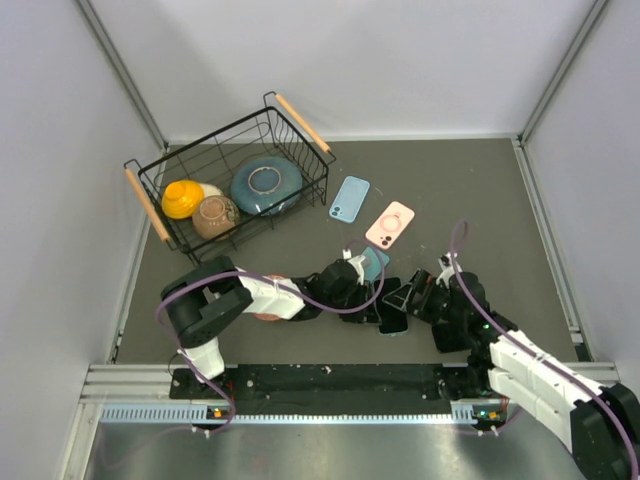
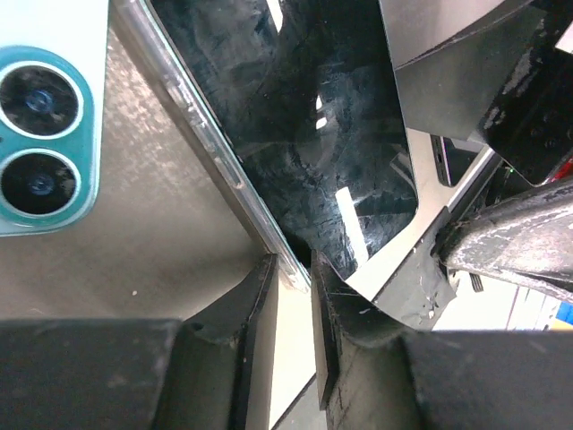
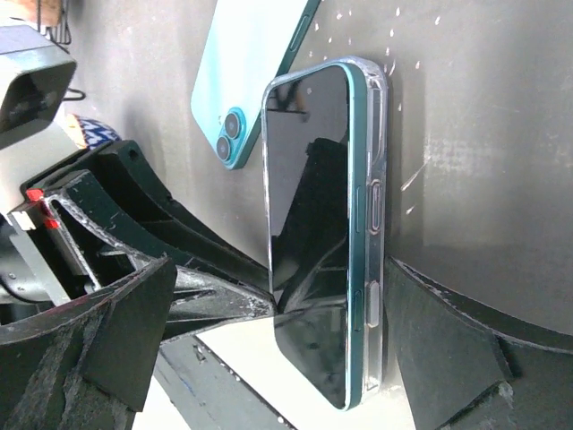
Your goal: Put the phone into the phone case
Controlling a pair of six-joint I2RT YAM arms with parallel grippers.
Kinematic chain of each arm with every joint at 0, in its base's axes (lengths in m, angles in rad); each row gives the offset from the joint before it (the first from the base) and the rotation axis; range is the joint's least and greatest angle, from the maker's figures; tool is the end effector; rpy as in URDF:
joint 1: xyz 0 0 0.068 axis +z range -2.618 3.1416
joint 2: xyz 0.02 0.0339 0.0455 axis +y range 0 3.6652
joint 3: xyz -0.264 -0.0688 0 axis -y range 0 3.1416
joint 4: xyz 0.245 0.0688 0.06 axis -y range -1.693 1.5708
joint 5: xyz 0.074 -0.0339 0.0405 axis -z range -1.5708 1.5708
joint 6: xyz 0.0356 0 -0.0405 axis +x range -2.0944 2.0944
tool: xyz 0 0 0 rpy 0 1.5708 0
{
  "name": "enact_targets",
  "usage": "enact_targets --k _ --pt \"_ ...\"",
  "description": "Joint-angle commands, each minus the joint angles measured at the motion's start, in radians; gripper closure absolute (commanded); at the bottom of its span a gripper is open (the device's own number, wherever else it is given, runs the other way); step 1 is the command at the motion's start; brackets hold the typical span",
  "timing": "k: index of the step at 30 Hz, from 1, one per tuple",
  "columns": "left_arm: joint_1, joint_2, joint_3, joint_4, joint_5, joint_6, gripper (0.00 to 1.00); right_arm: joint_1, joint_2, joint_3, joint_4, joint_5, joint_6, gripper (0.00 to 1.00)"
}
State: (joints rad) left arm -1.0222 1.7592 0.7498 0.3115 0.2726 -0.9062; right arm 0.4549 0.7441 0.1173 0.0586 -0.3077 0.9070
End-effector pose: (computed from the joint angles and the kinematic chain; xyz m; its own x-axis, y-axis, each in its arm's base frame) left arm 0.1658 -0.2897 0.1278 -0.9382 0.0814 -0.3364 0.3094 0.6328 -0.7098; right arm 0.1303 0.0758 0.1391 -0.8083 0.4403 -0.3909 -0.0185 0.6446 0.7643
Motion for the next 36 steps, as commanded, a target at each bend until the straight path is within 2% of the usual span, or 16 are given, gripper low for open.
enact_targets --k 1,4,11,13,18,21,22,23,24,29,32,36 --pt "-0.018 0.016 -0.015 0.165 0.063 -0.007 0.76 0.014 -0.076 -0.036 0.144 -0.159 0.096 0.06" --pt "-0.018 0.016 -0.02 0.192 0.08 -0.01 0.76 0.014 -0.153 -0.053 0.135 -0.151 0.115 0.07" --pt "-0.021 0.016 -0.027 0.224 0.096 -0.013 0.76 0.015 -0.279 -0.044 -0.023 -0.113 0.098 0.09" --pt "-0.021 0.016 -0.029 0.227 0.097 -0.014 0.76 0.015 -0.285 -0.044 -0.084 -0.081 0.093 0.12" --pt "-0.024 0.011 -0.036 0.23 0.094 -0.014 0.76 0.016 -0.272 -0.061 -0.098 -0.068 0.087 0.18" --pt "-0.026 0.006 -0.037 0.229 0.091 -0.011 0.75 0.014 -0.275 -0.057 -0.1 -0.065 0.081 0.36" --pt "-0.026 0.006 -0.036 0.227 0.091 -0.01 0.75 0.014 -0.276 -0.057 -0.098 -0.064 0.081 0.49" --pt "-0.026 0.005 -0.036 0.225 0.088 -0.008 0.75 0.016 -0.276 -0.054 -0.1 -0.061 0.081 0.55" --pt "-0.026 0.003 -0.036 0.224 0.089 -0.008 0.75 0.015 -0.275 -0.053 -0.098 -0.06 0.079 0.67" --pt "-0.027 0.008 -0.043 0.227 0.091 -0.013 0.73 0.016 -0.278 -0.033 -0.1 -0.079 0.067 0.82" --pt "-0.029 0.008 -0.046 0.23 0.091 -0.014 0.72 0.015 -0.275 -0.036 -0.103 -0.079 0.066 1.0" --pt "-0.03 0.003 -0.046 0.232 0.094 -0.013 0.71 0.016 -0.255 -0.042 -0.121 -0.074 0.055 1.0"
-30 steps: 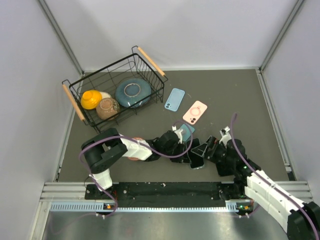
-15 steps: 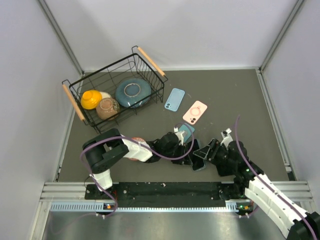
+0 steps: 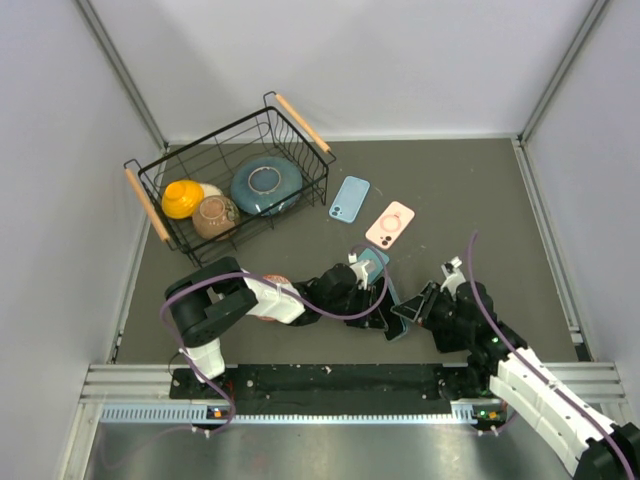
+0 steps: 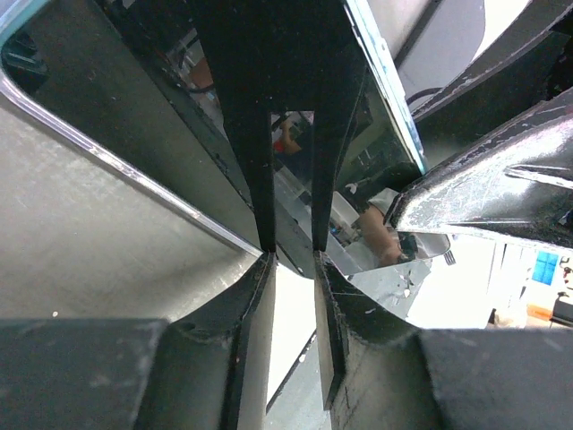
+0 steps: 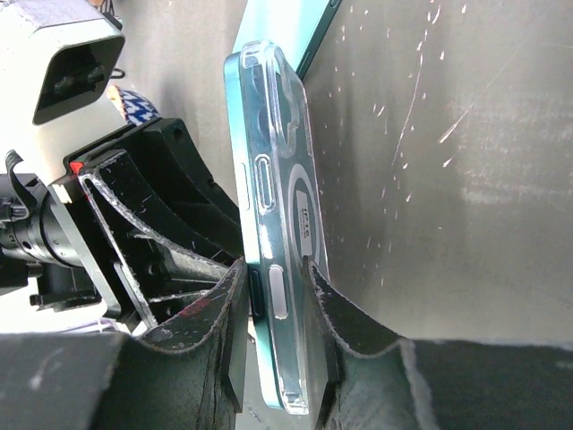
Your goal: Put the phone into the phone case
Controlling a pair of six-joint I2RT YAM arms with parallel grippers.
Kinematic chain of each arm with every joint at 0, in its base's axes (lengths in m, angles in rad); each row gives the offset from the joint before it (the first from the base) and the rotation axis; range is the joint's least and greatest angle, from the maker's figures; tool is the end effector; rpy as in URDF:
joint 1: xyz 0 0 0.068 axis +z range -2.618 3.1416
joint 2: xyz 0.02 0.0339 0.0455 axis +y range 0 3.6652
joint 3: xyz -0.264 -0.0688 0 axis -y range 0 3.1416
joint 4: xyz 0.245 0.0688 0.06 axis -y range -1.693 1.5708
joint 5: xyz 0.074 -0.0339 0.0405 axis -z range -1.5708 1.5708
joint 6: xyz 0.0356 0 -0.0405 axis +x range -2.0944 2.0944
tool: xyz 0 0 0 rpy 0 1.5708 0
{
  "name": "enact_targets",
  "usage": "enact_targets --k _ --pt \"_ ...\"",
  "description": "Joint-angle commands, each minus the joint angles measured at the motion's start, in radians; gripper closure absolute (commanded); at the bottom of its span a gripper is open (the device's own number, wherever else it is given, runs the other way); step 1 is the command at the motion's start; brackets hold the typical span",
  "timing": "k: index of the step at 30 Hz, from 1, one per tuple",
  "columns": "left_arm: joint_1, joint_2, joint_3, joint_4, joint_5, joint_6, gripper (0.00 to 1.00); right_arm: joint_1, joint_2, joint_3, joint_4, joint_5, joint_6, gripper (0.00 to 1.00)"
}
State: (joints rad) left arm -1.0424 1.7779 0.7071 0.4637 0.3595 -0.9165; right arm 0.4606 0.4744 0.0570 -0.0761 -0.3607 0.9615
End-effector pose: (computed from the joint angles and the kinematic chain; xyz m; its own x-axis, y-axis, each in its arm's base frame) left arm 0.1568 -0.2935 0.1244 -0.9321 0.1234 -0.3406 0.3524 0.5263 -0.7738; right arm 0.1090 0.0681 0.1388 -0.8122 0.4535 -0.3669 -0.0494 0.5733 0.8179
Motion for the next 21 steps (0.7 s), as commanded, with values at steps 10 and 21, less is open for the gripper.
enact_targets --k 10,21 --pt "-0.01 -0.015 -0.014 0.092 0.002 -0.007 0.68 0.009 0.115 0.124 -0.045 -0.083 -0.125 0.55" --pt "-0.01 -0.014 -0.035 0.093 -0.005 -0.001 0.69 0.009 0.081 0.078 0.068 -0.164 -0.075 0.53"
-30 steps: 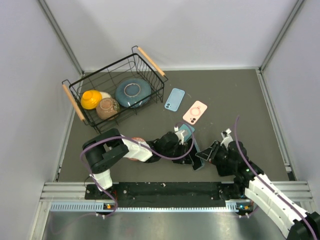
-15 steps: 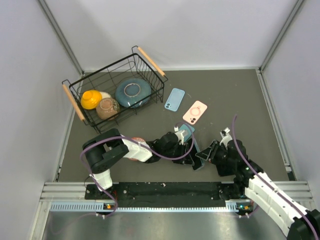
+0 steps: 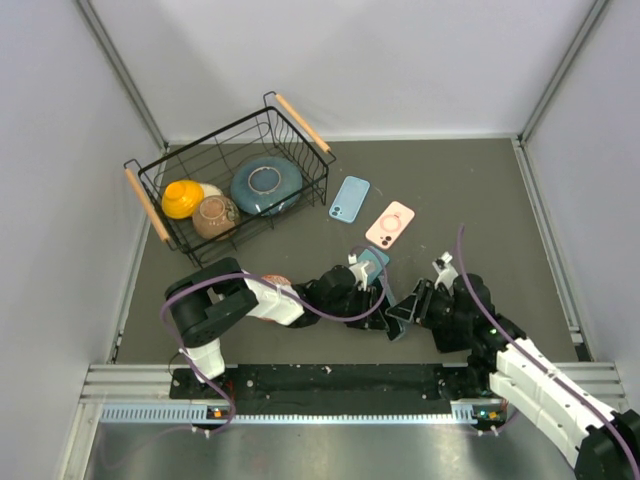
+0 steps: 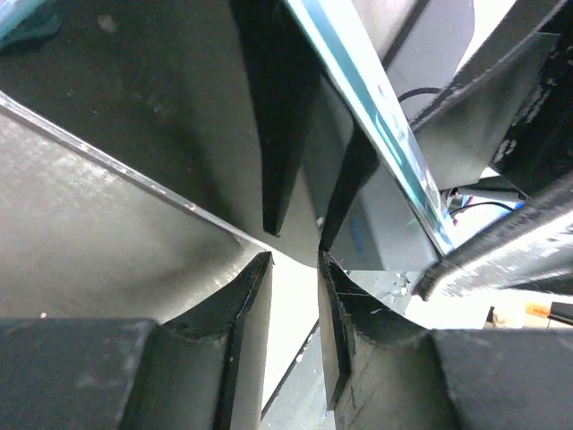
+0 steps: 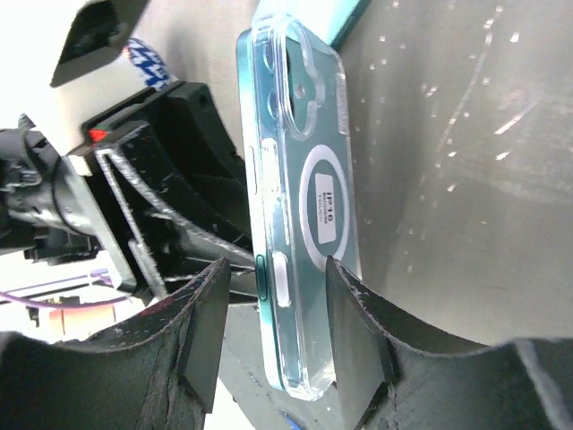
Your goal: Put the phone into the phone case
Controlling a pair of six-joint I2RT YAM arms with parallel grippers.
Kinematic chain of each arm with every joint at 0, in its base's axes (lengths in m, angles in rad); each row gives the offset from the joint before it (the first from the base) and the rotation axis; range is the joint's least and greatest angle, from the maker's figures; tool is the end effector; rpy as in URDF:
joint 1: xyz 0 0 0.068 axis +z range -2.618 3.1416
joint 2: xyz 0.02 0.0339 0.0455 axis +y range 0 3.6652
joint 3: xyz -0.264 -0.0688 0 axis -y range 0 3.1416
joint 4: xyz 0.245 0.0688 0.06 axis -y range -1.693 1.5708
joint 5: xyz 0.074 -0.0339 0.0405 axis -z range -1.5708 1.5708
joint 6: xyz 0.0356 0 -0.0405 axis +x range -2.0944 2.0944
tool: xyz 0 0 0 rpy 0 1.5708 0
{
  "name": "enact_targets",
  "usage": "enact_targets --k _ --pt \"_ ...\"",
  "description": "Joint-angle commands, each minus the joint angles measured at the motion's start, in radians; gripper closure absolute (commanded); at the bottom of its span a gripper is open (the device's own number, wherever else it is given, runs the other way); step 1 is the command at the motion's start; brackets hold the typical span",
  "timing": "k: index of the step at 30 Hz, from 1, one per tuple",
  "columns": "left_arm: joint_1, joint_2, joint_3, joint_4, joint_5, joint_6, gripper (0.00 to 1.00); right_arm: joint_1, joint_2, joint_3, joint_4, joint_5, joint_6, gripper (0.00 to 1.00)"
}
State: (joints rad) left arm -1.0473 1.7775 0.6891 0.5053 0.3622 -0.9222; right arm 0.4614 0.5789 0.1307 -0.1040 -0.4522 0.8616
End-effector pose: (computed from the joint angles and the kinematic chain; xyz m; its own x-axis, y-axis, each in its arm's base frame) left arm 0.1543 -0.2926 0.1236 -0.9295 0.1197 -0.3488 0.3592 0.5077 -0.7831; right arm 0.1149 0.0745 0.1502 -0.8626 0.3335 -0.3805 -0.1213 0.5939 0.7954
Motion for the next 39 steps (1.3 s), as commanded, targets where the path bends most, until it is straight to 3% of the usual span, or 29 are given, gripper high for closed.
enact_targets --k 1,11,18,19,20,23,24,34,39 --pt "-0.005 -0.013 -0.017 0.049 -0.008 0.008 0.69 0.008 -0.03 0.003 0.096 -0.075 0.034 0.52" --pt "-0.005 -0.015 -0.014 0.039 -0.008 0.022 0.69 0.008 0.047 0.003 0.093 -0.045 0.013 0.56" --pt "-0.005 -0.015 -0.01 0.032 -0.008 0.029 0.68 0.008 0.05 0.029 0.053 -0.025 -0.018 0.51" --pt "-0.006 -0.016 -0.007 0.029 -0.008 0.031 0.68 0.008 0.052 0.033 0.04 -0.023 -0.029 0.53" --pt "-0.007 -0.018 -0.007 0.024 -0.011 0.032 0.68 0.008 0.052 0.043 0.032 -0.02 -0.033 0.66" --pt "-0.005 -0.021 0.0 0.019 -0.009 0.039 0.68 0.006 0.036 0.049 0.001 0.001 -0.047 0.93" --pt "-0.005 -0.023 0.0 0.019 -0.009 0.039 0.68 0.006 0.029 0.05 -0.008 0.007 -0.052 0.96" --pt "-0.005 -0.062 0.003 0.006 0.0 0.04 0.66 0.008 0.032 0.061 -0.049 0.033 -0.082 1.0" --pt "-0.002 -0.195 0.036 -0.126 -0.049 0.078 0.55 0.006 -0.017 0.105 -0.089 0.069 -0.062 1.0"
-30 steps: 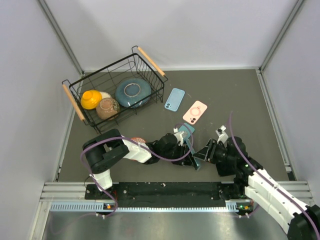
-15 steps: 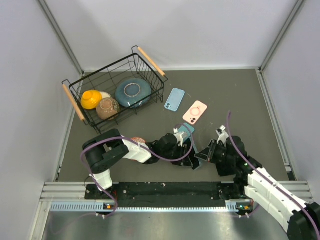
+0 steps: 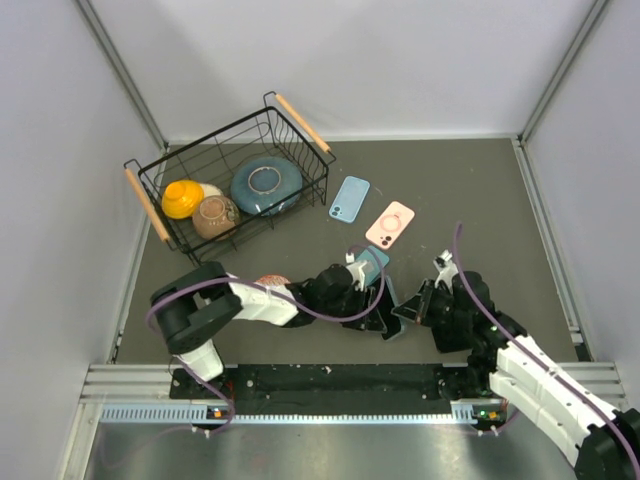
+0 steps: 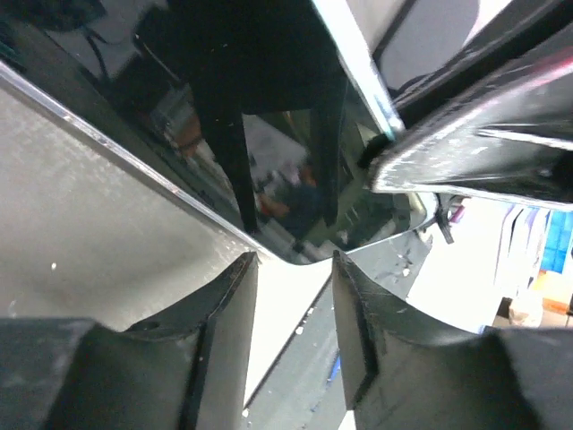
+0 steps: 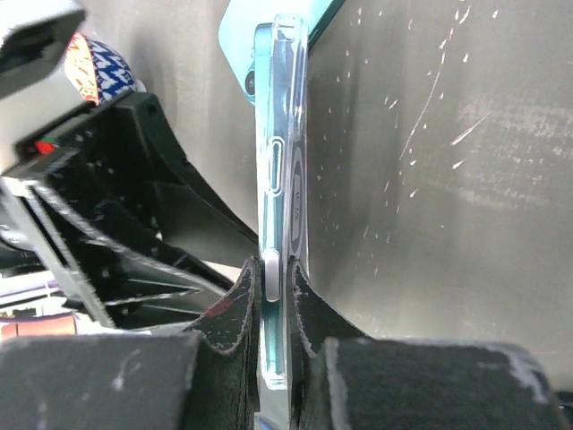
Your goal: Put the phone into the phone case
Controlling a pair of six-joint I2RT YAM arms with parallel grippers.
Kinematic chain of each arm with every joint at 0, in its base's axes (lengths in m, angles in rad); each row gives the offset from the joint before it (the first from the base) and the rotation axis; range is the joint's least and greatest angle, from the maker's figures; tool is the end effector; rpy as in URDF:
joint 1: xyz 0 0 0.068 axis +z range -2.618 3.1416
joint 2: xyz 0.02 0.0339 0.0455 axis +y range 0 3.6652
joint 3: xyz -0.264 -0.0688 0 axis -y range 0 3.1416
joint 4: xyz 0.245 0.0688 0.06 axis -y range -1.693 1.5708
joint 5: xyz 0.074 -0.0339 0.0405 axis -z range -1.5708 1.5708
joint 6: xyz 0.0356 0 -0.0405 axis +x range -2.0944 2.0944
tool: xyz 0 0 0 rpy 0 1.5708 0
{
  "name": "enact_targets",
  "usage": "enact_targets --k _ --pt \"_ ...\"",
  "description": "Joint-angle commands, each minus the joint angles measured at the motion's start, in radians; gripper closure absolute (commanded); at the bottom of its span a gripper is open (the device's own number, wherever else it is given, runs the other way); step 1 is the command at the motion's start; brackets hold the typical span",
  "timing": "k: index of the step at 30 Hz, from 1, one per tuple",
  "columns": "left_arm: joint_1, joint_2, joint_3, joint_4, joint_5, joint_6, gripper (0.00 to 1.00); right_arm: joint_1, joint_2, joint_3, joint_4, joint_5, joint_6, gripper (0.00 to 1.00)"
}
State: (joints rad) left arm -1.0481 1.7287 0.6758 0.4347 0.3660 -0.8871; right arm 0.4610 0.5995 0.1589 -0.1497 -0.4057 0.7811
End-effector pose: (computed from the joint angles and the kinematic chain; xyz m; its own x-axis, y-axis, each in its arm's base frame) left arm 0.1499 -0.2856 0.1289 -0.9229 0.1517 -0.3540 0.3787 0.5241 -0.7628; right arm 0.1172 0.0739 0.1528 -0.8485 0.3009 -0.4353 -0.1478 0.6551 0.7409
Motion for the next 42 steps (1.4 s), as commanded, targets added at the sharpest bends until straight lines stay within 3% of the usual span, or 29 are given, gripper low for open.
enact_targets --k 1,7,17,27,35,37,41,42 --pt "0.0 -0.176 0.054 -0.117 -0.07 0.053 0.5 0.007 -0.052 0.088 -0.051 0.028 0.027 1.0" --pt "0.04 -0.417 0.034 -0.25 -0.145 0.073 0.33 0.008 -0.199 0.128 -0.045 0.039 0.112 1.0" --pt "0.129 -0.612 -0.024 -0.255 -0.082 0.01 0.3 0.008 -0.349 -0.004 0.366 0.002 0.336 1.0" --pt "0.151 -0.618 -0.01 -0.191 -0.038 -0.015 0.28 0.01 -0.336 -0.093 0.723 -0.088 0.512 1.0" --pt "0.151 -0.601 -0.056 -0.012 0.017 -0.075 0.29 0.01 -0.322 -0.136 0.805 -0.136 0.559 1.0" --pt "0.151 -0.594 -0.067 0.034 0.043 -0.091 0.3 0.011 -0.311 -0.153 0.832 -0.15 0.57 1.0" --pt "0.151 -0.574 -0.082 0.136 0.083 -0.107 0.42 0.013 -0.291 -0.179 0.845 -0.162 0.566 1.0" --pt "0.151 -0.571 -0.096 0.166 0.091 -0.111 0.58 0.013 -0.288 -0.18 0.829 -0.173 0.552 1.0"
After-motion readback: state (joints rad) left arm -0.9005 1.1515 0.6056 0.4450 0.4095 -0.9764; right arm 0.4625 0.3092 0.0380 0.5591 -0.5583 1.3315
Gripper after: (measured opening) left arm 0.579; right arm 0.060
